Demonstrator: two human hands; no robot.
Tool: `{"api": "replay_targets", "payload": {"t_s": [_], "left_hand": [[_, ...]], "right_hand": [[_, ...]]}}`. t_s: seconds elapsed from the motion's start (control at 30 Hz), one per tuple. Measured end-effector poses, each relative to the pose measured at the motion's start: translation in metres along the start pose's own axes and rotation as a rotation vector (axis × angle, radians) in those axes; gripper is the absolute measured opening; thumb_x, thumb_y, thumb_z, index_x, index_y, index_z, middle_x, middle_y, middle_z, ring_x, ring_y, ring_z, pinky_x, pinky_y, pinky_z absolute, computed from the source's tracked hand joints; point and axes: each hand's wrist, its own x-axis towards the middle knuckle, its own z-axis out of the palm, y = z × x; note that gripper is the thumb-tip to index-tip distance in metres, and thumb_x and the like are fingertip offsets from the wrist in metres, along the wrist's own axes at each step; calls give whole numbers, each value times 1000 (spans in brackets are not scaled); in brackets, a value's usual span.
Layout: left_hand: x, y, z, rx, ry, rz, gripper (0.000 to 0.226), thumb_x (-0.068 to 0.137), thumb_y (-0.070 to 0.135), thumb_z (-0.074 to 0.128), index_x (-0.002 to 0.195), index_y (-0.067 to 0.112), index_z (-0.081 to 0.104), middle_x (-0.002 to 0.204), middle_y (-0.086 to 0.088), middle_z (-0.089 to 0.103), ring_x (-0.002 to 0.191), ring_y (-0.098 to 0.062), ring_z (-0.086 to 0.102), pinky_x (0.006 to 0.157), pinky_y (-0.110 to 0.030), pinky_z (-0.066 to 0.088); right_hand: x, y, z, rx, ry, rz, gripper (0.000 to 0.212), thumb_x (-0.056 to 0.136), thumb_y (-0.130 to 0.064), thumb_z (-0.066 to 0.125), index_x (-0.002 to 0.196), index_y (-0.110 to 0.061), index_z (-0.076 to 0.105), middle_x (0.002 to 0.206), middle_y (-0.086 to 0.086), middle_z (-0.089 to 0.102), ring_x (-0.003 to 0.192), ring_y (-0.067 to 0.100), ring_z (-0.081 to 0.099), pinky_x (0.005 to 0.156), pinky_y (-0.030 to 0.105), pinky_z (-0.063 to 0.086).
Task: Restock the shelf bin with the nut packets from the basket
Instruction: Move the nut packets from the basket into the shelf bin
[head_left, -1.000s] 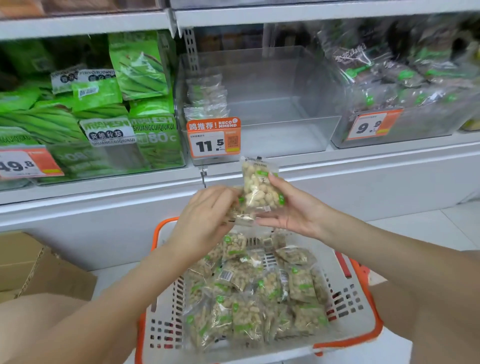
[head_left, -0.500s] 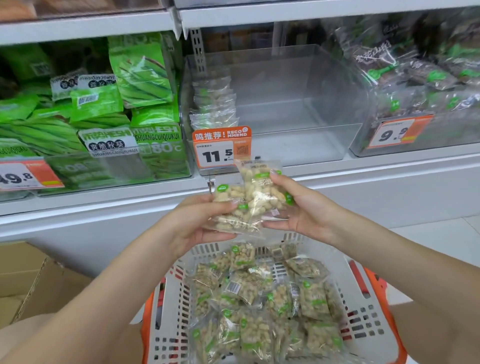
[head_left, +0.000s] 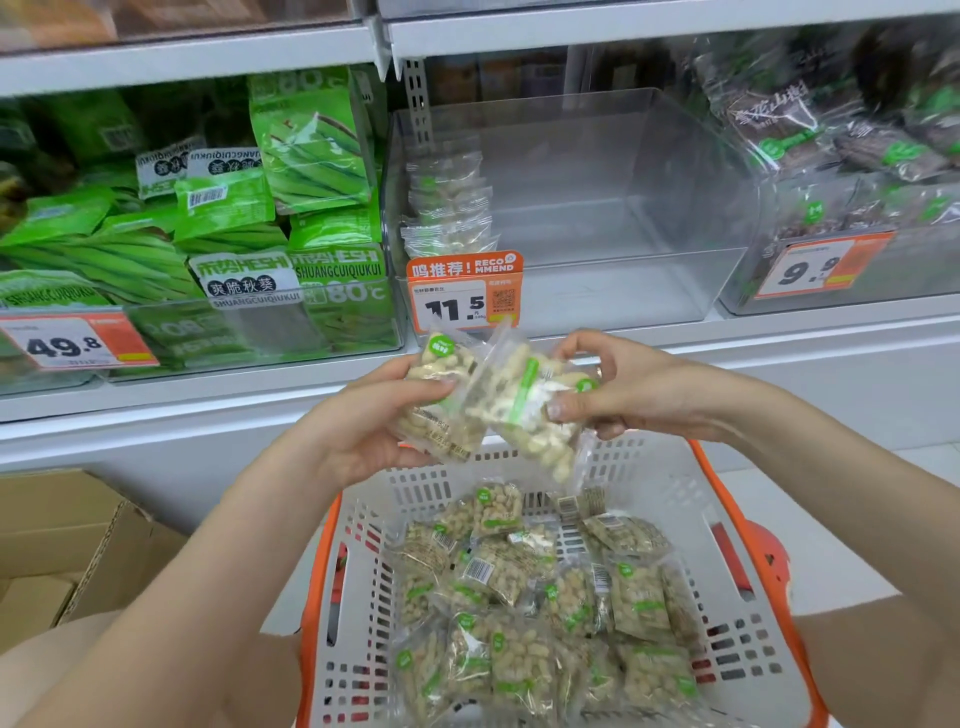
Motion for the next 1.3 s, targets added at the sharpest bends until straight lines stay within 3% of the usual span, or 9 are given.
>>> {"api": "replay_targets", "payload": {"t_s": [0.13, 0.27, 0.4, 0.57, 0.7, 0.83, 1.0, 1.1, 1.3], "left_hand": [[-4, -2, 7, 1, -13, 29, 18, 90, 32, 57, 106, 24, 62, 102, 0, 70, 78, -17, 70, 65, -42, 60], [-5, -5, 21, 123, -102, 63, 51, 78, 61, 51, 115, 28, 64, 107, 1, 72, 96, -23, 69, 80, -45, 54], [-10, -8, 30, 237, -179, 109, 61, 68, 68, 65, 116, 30, 60, 104, 4, 72, 91, -19, 70, 73, -39, 56], [-11, -14, 38, 335, -207, 165, 79, 45, 51, 77, 118, 33, 55, 100, 9, 71, 86, -12, 69, 61, -26, 51], [-5, -22, 40, 326, -90, 176, 73, 48, 36, 84, 115, 29, 55, 101, 1, 72, 85, -18, 71, 64, -30, 52], [-4, -22, 38, 138, -43, 145, 69, 58, 29, 77, 122, 21, 53, 105, -2, 71, 88, -21, 71, 70, -38, 58], [-5, -17, 36, -19, -15, 208, 82, 54, 33, 81, 128, 17, 50, 109, -2, 71, 95, -26, 70, 83, -49, 55], [-7, -18, 40, -63, -71, 257, 68, 63, 30, 75, 125, 16, 51, 110, -6, 71, 96, -28, 69, 83, -49, 55], [-8, -21, 46, -36, -79, 327, 60, 67, 23, 71, 123, 20, 49, 107, 1, 71, 90, -20, 70, 73, -34, 58]], "right_hand": [[-8, -3, 4, -335, -13, -149, 35, 68, -21, 85, 88, -20, 56, 65, 19, 50, 61, 18, 42, 62, 32, 32], [-10, -10, 11, -413, -27, -274, 37, 68, -28, 85, 99, -26, 65, 75, 28, 54, 61, 22, 40, 62, 31, 33], [-13, -10, 10, -323, 124, -248, 54, 65, -15, 86, 105, -20, 51, 58, -10, 53, 59, 15, 42, 58, 32, 40], [-16, -17, 13, -308, 232, -321, 49, 62, -7, 86, 96, -28, 58, 99, -4, 59, 69, 14, 51, 73, 51, 53], [-13, -11, 18, -314, 280, -392, 58, 63, -11, 87, 101, -40, 54, 96, -5, 53, 76, 11, 51, 79, 31, 50], [-12, -3, 20, -384, 453, -519, 66, 68, -28, 84, 109, -59, 43, 124, -17, 38, 118, 9, 43, 91, 20, 42], [-11, 8, 26, -266, 298, -508, 56, 70, -30, 82, 114, -48, 54, 138, -24, 29, 143, 6, 19, 99, 16, 40], [-8, 9, 33, -161, 196, -541, 67, 69, -27, 84, 124, -43, 48, 134, -25, 41, 132, 13, 43, 102, 32, 45], [-9, 6, 35, -65, 165, -539, 82, 71, 0, 80, 129, -35, 34, 127, -8, 49, 98, 1, 64, 81, 19, 51]]}}
